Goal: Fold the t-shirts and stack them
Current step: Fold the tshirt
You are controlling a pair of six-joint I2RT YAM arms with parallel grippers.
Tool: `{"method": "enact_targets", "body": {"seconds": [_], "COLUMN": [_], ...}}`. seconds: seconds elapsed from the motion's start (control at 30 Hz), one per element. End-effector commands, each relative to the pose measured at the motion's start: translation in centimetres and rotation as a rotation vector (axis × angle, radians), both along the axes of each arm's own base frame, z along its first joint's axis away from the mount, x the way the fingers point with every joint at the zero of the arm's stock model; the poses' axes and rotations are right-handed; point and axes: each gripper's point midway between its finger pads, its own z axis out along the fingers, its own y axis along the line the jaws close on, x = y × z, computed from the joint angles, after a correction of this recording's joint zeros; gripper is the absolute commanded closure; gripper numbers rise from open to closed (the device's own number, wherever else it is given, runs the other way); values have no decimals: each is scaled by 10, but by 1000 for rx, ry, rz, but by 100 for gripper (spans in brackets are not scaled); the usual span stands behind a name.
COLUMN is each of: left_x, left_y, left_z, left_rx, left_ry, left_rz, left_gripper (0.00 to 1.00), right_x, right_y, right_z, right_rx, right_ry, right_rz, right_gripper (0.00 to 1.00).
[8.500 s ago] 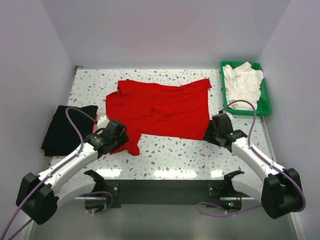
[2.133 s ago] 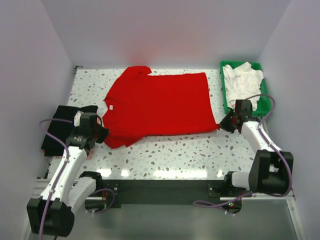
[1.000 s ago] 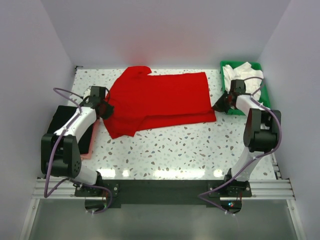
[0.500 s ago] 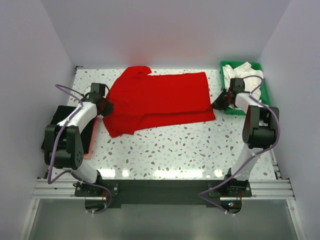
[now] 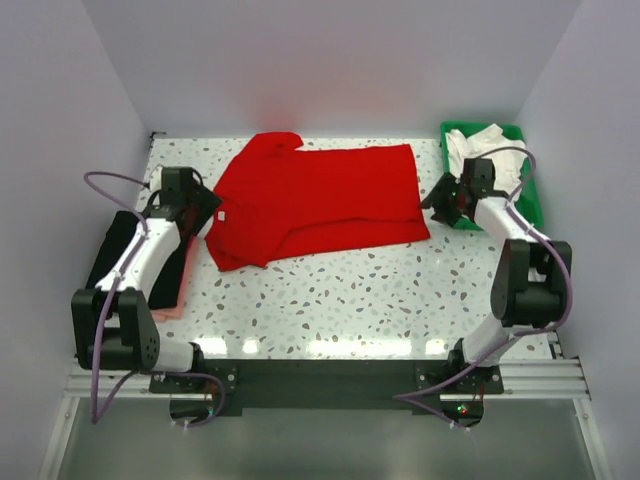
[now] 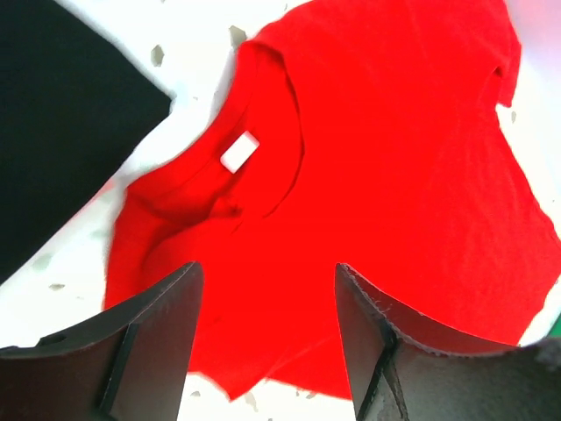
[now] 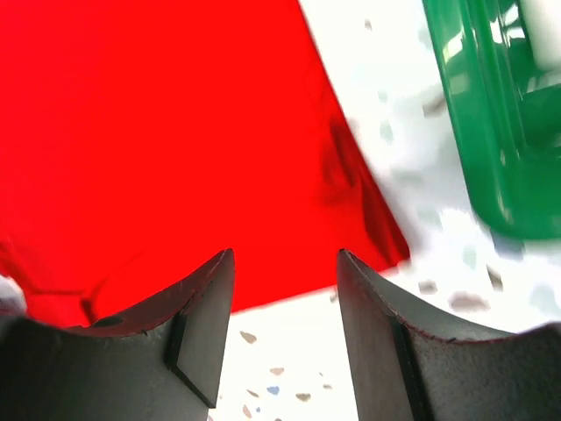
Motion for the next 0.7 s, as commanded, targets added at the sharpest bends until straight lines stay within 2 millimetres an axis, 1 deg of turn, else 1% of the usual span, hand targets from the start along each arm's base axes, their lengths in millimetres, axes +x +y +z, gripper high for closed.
{"method": "enact_targets", "body": {"seconds": [0.0, 0.03, 0.07, 0.1, 0.13, 0.2, 0.23, 0.3, 0.37, 0.43, 0.47, 0.5, 0.6, 0.67], "left_x": [-37, -46, -53, -67, -71, -84, -88, -98, -104, -111, -113, -116, -119, -119], "left_y": [5, 6, 6, 6, 5, 2, 1, -1, -3, -6, -8, -10, -15, -16], "left_z": [-15, -12, -16, -29, -24, -32, -35, -42, -46, -57, -60, -66, -77, -81], "left_rx": [-1, 1, -2, -6, -8, -17, -18, -19, -19, -31, -37, -47, -62, -64], "left_ry": [41, 29, 37, 66, 42, 47, 50, 61, 65, 74, 76, 82, 93, 97], "left_rz": [41, 53, 62, 66, 67, 61, 55, 56, 52, 45, 41, 34, 15, 11], "left_gripper": [34, 34, 34, 34, 34, 35, 36, 37, 37, 38, 39, 39, 42, 45], "right_x": [-31, -38, -44, -56, -61, -69, -70, -71, -69, -65, -63, -59, -50, -48], "right_y": [-1, -3, -5, -9, -12, -14, -14, -15, -17, -18, -17, -17, -13, -12], "right_z": [4, 8, 5, -7, -6, -16, -18, -22, -28, -30, -35, -35, -36, -38], "right_rx": [-73, -81, -94, -116, -129, -140, -141, -145, -152, -149, -142, -140, -118, -109], "right_ry": [-24, -38, -35, -9, -17, -2, 4, 10, 23, 23, 37, 31, 22, 26], "right_rz": [1, -7, -13, -29, -41, -46, -48, -51, -63, -69, -68, -71, -76, -79], "right_gripper": [47, 47, 48, 49, 49, 49, 50, 50, 50, 50, 50, 50, 50, 51]}}
